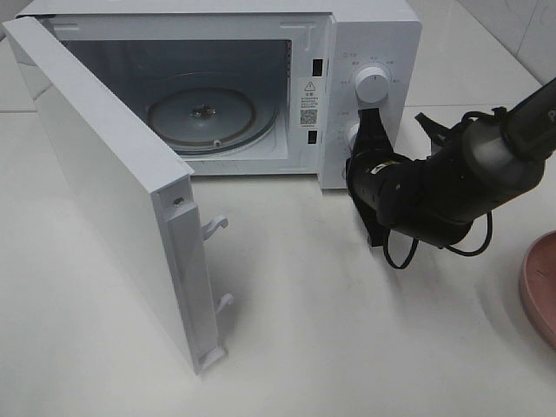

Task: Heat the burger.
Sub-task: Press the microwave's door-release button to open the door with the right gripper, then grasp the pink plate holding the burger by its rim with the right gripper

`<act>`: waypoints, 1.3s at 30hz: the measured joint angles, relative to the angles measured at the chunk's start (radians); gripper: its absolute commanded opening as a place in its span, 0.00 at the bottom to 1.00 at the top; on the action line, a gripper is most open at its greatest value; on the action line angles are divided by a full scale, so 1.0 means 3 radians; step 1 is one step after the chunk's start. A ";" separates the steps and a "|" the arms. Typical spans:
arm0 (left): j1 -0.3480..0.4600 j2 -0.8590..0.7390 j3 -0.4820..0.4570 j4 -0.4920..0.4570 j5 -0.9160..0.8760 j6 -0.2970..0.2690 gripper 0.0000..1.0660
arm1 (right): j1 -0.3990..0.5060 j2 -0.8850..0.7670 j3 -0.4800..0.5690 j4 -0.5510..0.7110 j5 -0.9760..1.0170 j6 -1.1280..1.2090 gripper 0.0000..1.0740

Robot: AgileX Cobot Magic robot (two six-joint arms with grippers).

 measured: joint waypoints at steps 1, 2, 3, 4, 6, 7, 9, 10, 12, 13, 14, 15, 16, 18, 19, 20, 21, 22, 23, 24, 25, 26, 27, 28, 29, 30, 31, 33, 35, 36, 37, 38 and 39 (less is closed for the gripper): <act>0.0000 0.0000 0.0000 0.0000 0.0000 0.0000 0.92 | 0.0000 0.0000 0.0000 0.0000 0.0000 0.0000 0.00; 0.0000 0.0000 0.0000 0.0000 0.0000 0.0000 0.92 | 0.0000 -0.0017 0.0020 0.0000 0.0027 -0.0027 0.00; 0.0000 0.0000 0.0000 0.0000 0.0000 0.0000 0.92 | 0.0000 -0.0070 0.0057 -0.0013 0.0093 -0.0107 0.00; 0.0000 0.0000 0.0000 0.0000 0.0000 0.0000 0.92 | 0.0000 -0.0070 0.0057 -0.0013 0.0093 -0.0107 0.00; 0.0000 0.0000 0.0000 0.0000 0.0000 0.0000 0.92 | 0.0000 -0.0157 0.0130 -0.0023 0.0217 -0.0223 0.00; 0.0000 0.0000 0.0000 0.0000 0.0000 0.0000 0.92 | 0.0000 -0.0157 0.0130 -0.0023 0.0217 -0.0223 0.00; 0.0000 0.0000 0.0000 0.0000 0.0000 0.0000 0.92 | 0.0000 -0.0257 0.0217 -0.0037 0.0407 -0.0387 0.00; 0.0000 0.0000 0.0000 0.0000 0.0000 0.0000 0.92 | 0.0000 -0.0257 0.0217 -0.0037 0.0407 -0.0387 0.00; 0.0000 0.0000 0.0000 0.0000 0.0000 0.0000 0.92 | 0.0000 -0.0390 0.0313 -0.0043 0.0550 -0.0563 0.00; 0.0000 0.0000 0.0000 0.0000 0.0000 0.0000 0.92 | 0.0000 -0.0390 0.0313 -0.0043 0.0550 -0.0563 0.00; 0.0000 0.0000 0.0000 0.0000 0.0000 0.0000 0.92 | 0.0000 -0.0490 0.0373 -0.0047 0.0630 -0.0693 0.00; 0.0000 0.0000 0.0000 0.0000 0.0000 0.0000 0.92 | 0.0000 -0.0490 0.0373 -0.0047 0.0630 -0.0693 0.00; 0.0000 0.0000 0.0000 0.0000 0.0000 0.0000 0.92 | 0.0000 -0.0543 0.0403 -0.0053 0.0683 -0.0780 0.00; 0.0000 0.0000 0.0000 0.0000 0.0000 0.0000 0.92 | -0.0003 -0.0640 0.0447 -0.0120 0.0803 -0.0963 0.00; 0.0000 0.0000 0.0000 0.0000 0.0000 0.0000 0.92 | -0.0020 -0.0727 0.0463 -0.0207 0.0977 -0.1137 0.00; 0.0000 0.0000 0.0000 0.0000 0.0000 0.0000 0.92 | -0.0033 -0.0770 0.0470 -0.0270 0.1090 -0.1227 0.00; 0.0000 0.0000 0.0000 0.0000 0.0000 0.0000 0.92 | -0.0033 -0.0770 0.0470 -0.0270 0.1090 -0.1227 0.00; 0.0000 0.0000 0.0000 0.0000 0.0000 0.0000 0.92 | -0.0047 -0.0847 0.0467 -0.0403 0.1317 -0.1357 0.00; 0.0000 0.0000 0.0000 0.0000 0.0000 0.0000 0.92 | -0.0057 -0.0877 0.0467 -0.0490 0.1397 -0.1427 0.00; 0.0000 0.0000 0.0000 0.0000 0.0000 0.0000 0.92 | -0.0057 -0.0877 0.0467 -0.0490 0.1397 -0.1427 0.00; 0.0000 0.0000 0.0000 0.0000 0.0000 0.0000 0.92 | -0.0093 -0.0947 0.0467 -0.0690 0.1597 -0.1557 0.01; 0.0000 0.0000 0.0000 0.0000 0.0000 0.0000 0.92 | -0.0137 -0.1003 0.0470 -0.0893 0.1783 -0.1657 0.01; 0.0000 0.0000 0.0000 0.0000 0.0000 0.0000 0.92 | -0.0137 -0.1003 0.0470 -0.0893 0.1783 -0.1657 0.01; 0.0000 0.0000 0.0000 0.0000 0.0000 0.0000 0.92 | -0.0163 -0.1030 0.0470 -0.0993 0.1870 -0.1690 0.01; 0.0000 0.0000 0.0000 0.0000 0.0000 0.0000 0.92 | -0.0210 -0.1097 0.0470 -0.1227 0.2103 -0.1777 0.02; 0.0000 0.0000 0.0000 0.0000 0.0000 0.0000 0.92 | -0.0210 -0.1097 0.0470 -0.1227 0.2103 -0.1777 0.02; 0.0000 0.0000 0.0000 0.0000 0.0000 0.0000 0.92 | -0.0227 -0.1133 0.0473 -0.1313 0.2220 -0.1813 0.02; 0.0000 0.0000 0.0000 0.0000 0.0000 0.0000 0.92 | -0.0270 -0.1213 0.0473 -0.1523 0.2447 -0.1907 0.02; 0.0000 0.0000 0.0000 0.0000 0.0000 0.0000 0.92 | -0.0287 -0.1243 0.0473 -0.1623 0.2573 -0.1957 0.02; 0.0000 0.0000 0.0000 0.0000 0.0000 0.0000 0.92 | -0.0323 -0.1310 0.0473 -0.1793 0.2793 -0.2053 0.03; 0.0000 0.0000 0.0000 0.0000 0.0000 0.0000 0.92 | -0.0323 -0.1310 0.0473 -0.1793 0.2793 -0.2053 0.03; 0.0000 0.0000 0.0000 0.0000 0.0000 0.0000 0.92 | -0.0357 -0.1390 0.0473 -0.1950 0.3017 -0.2153 0.03; 0.0000 0.0000 0.0000 0.0000 0.0000 0.0000 0.92 | -0.0357 -0.1430 0.0473 -0.2033 0.3120 -0.2207 0.03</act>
